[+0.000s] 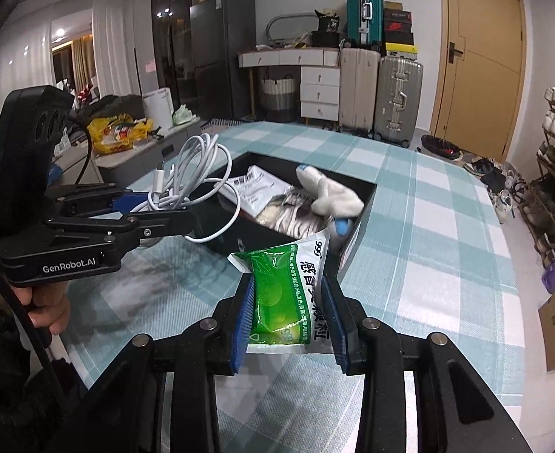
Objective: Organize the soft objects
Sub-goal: 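Lower the cable bundle and green packet into the black box with both grippers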
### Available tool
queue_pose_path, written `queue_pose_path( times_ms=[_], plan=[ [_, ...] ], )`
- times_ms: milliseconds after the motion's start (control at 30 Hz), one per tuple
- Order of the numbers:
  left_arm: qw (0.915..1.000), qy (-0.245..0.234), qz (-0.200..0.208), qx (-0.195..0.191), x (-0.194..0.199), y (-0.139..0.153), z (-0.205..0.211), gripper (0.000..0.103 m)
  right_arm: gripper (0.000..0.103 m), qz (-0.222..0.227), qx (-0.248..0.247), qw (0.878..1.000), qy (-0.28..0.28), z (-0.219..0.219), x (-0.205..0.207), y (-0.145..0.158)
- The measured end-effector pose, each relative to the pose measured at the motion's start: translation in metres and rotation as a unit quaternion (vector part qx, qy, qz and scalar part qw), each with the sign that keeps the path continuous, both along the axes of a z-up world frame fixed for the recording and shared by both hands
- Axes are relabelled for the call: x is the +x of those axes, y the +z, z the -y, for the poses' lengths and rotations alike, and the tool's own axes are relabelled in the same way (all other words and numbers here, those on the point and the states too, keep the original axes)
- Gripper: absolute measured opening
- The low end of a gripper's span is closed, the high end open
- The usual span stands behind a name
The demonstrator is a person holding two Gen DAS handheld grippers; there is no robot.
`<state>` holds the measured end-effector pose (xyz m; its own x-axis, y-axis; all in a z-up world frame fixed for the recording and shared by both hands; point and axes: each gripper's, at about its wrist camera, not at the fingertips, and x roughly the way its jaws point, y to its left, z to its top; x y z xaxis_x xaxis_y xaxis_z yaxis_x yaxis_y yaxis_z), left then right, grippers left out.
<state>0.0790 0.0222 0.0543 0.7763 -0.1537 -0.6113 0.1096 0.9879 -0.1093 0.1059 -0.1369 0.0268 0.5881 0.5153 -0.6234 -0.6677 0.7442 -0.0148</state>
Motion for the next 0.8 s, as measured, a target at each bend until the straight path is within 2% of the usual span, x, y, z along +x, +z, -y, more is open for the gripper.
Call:
queue_pose_path(
  times_ms=[300, 800],
  plan=[
    [0.9996, 0.021, 0.017, 0.006, 0.007, 0.013, -0.004, 0.034, 0.036, 0.019, 0.024, 0.999, -0.01, -0.002, 0.003, 0.017],
    [0.9988, 0.04, 0.026, 0.009, 0.028, 0.02, -0.015, 0.034, 0.036, 0.031, 0.027, 0.999, -0.012, -0.024, 0.025, 0.029]
  ],
)
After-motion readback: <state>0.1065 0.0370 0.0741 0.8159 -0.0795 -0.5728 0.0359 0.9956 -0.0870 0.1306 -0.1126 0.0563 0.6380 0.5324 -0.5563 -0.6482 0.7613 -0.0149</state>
